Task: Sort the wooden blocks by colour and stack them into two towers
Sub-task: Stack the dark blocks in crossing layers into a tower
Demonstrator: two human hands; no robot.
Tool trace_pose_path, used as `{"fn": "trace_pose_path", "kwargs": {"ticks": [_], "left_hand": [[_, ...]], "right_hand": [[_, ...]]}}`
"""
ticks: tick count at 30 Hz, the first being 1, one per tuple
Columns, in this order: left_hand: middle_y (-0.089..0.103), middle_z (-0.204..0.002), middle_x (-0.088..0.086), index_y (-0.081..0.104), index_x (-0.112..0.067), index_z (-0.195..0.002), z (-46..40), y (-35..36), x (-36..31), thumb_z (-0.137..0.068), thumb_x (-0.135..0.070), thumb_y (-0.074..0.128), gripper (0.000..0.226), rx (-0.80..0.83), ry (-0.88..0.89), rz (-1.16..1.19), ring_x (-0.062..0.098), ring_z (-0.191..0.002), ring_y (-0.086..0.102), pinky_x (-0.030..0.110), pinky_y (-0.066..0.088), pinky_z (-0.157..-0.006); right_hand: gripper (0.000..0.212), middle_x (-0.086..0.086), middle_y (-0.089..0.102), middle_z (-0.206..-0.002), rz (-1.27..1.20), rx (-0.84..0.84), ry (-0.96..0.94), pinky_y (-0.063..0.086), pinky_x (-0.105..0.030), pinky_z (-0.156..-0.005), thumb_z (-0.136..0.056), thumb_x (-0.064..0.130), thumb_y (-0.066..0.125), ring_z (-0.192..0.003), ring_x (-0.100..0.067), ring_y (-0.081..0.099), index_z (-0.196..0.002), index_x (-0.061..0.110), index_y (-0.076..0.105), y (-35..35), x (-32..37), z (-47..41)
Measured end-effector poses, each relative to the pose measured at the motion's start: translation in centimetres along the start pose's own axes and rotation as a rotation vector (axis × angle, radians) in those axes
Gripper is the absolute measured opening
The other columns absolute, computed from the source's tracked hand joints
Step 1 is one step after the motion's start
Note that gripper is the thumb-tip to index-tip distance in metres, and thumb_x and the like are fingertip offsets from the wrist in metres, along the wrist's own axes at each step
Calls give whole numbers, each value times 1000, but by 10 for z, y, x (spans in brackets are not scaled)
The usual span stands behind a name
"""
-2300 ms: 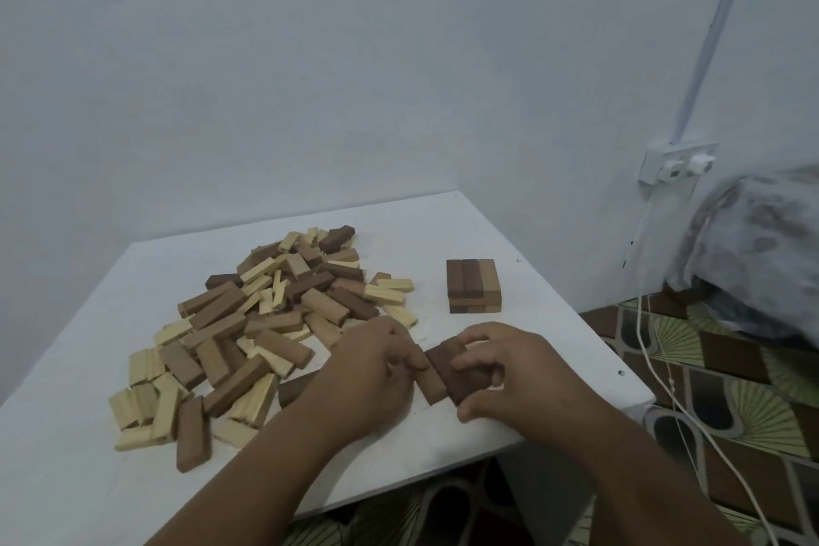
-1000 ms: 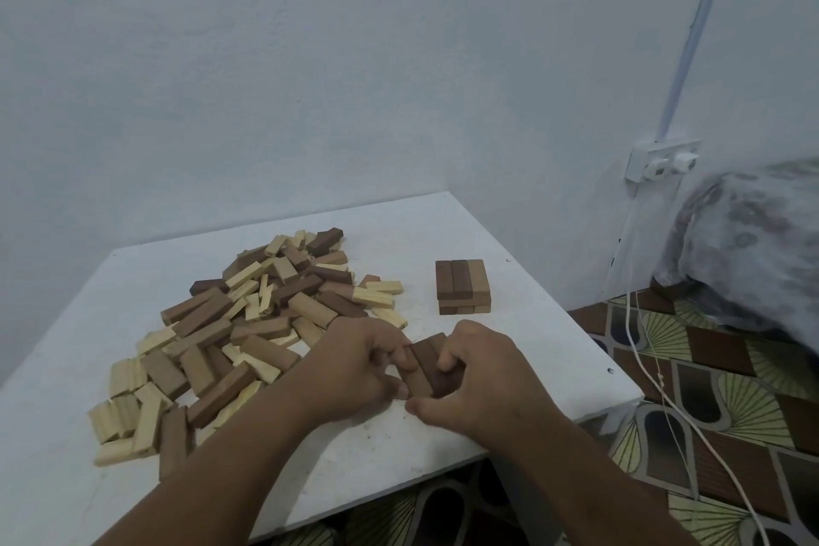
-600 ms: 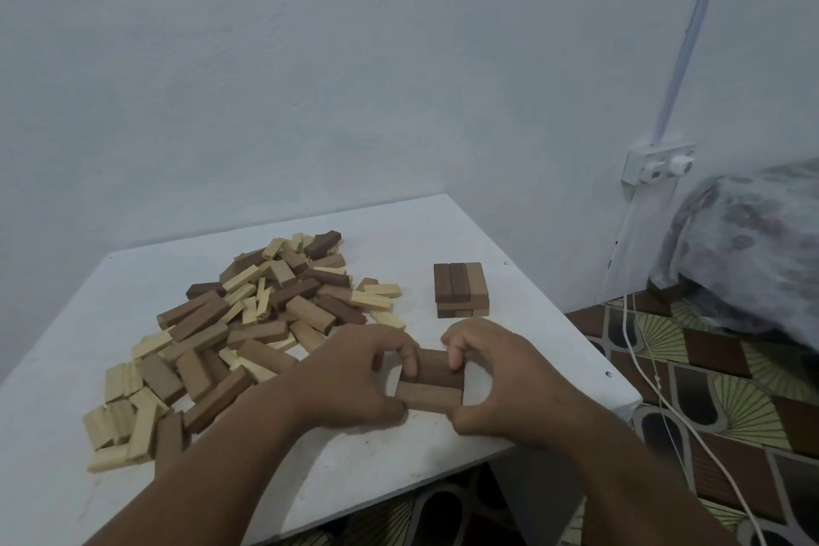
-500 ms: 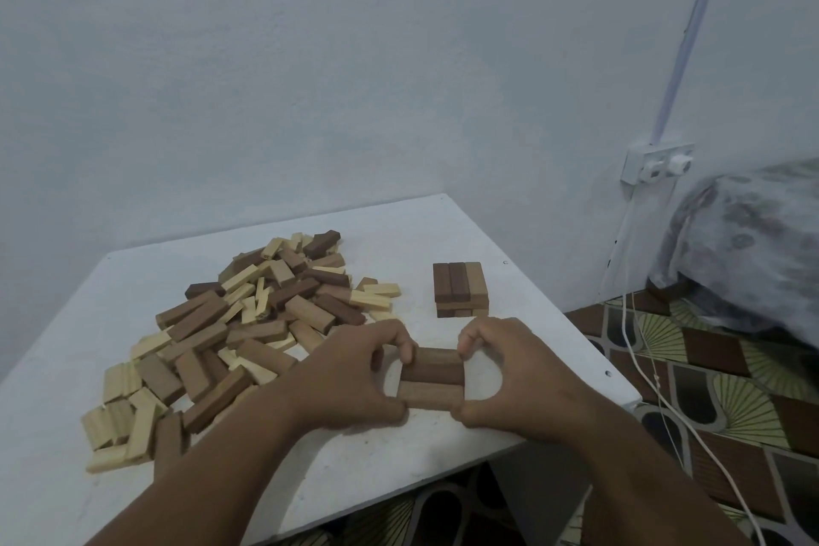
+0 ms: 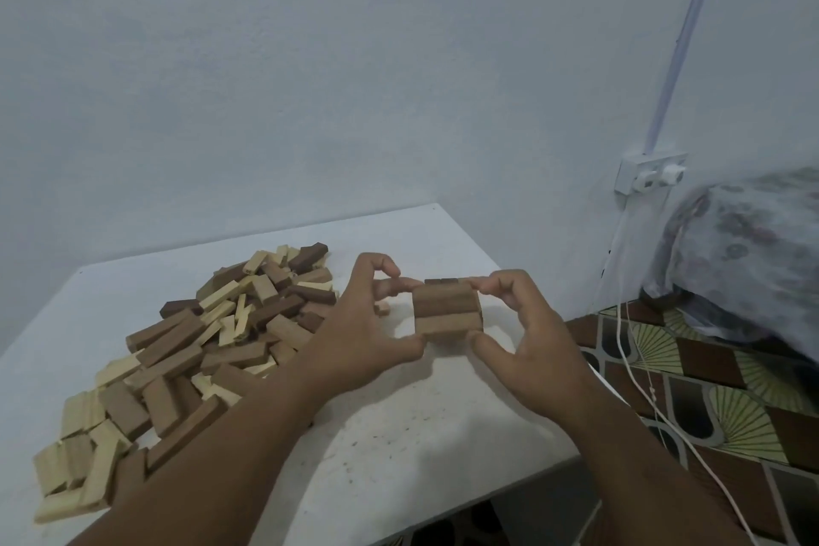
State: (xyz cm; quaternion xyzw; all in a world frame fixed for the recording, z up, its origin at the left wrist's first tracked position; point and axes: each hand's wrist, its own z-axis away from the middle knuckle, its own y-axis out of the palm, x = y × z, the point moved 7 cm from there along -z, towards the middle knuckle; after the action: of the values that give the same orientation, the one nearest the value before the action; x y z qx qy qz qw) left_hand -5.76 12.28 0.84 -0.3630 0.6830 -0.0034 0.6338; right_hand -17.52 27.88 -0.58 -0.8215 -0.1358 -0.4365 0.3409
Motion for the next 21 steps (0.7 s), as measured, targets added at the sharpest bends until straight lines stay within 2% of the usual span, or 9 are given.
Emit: {"fn": "trace_pose_path", "kwargs": {"ticks": [3, 6, 9, 11, 13, 16, 21], "left_hand": [[65, -118, -23, 31, -32, -111, -18, 4, 1, -76, -7, 74, 61, -10, -20, -7, 14, -83, 49, 11, 43, -67], [64, -121, -20, 30, -29, -114, -31, 8, 4, -78, -8, 73, 60, -4, -25, -23, 3, -74, 51, 2, 41, -59], [64, -122, -17, 30, -29, -115, -42, 11, 11, -78, -8, 73, 60, -9, -42, -33, 14, -81, 52, 1, 41, -58], [63, -124, -16, 30, -31, -116, -45, 14, 16, -79, -8, 71, 60, 0, -58, -48, 14, -86, 56, -1, 41, -62], [62, -126, -19, 28, -35, -116, -48, 16, 20, -80, -13, 71, 60, 14, -75, -75, 12, -94, 61, 2, 44, -66], [61, -126, -24, 27, -40, -118, -51, 17, 25, -79, -19, 72, 63, 24, -79, -115, 22, -108, 62, 12, 43, -80], [59, -129, -26, 26, -47, -123, -50, 17, 26, -77, -22, 72, 70, 22, -79, -136, 28, -109, 63, 20, 46, -84]], "right_hand": [[49, 24, 55, -133, -18, -25, 35, 39, -37, -109, -86, 16, 68, -133, -1, 42, -114, 47, 42, 2, -13, -12], [48, 28, 56, -133, -35, -49, 70, 38, -46, -109, -90, 20, 64, -137, -10, 40, -117, 52, 40, 7, -25, -20], [46, 30, 56, -133, -34, -44, 113, 39, -51, -108, -93, 23, 58, -136, -18, 40, -121, 54, 39, 13, -35, -26], [46, 27, 54, -134, -26, -38, 134, 41, -51, -106, -94, 24, 56, -134, -19, 40, -124, 54, 37, 17, -40, -29], [46, 26, 52, -135, -12, -45, 145, 43, -51, -105, -94, 25, 56, -133, -20, 41, -125, 54, 36, 18, -44, -31], [48, 34, 49, -132, 17, -55, 150, 41, -52, -106, -93, 26, 57, -132, -22, 41, -125, 55, 35, 17, -45, -31], [52, 38, 46, -130, 49, -60, 146, 38, -54, -108, -91, 29, 60, -133, -23, 42, -124, 56, 33, 17, -46, -30]]}}
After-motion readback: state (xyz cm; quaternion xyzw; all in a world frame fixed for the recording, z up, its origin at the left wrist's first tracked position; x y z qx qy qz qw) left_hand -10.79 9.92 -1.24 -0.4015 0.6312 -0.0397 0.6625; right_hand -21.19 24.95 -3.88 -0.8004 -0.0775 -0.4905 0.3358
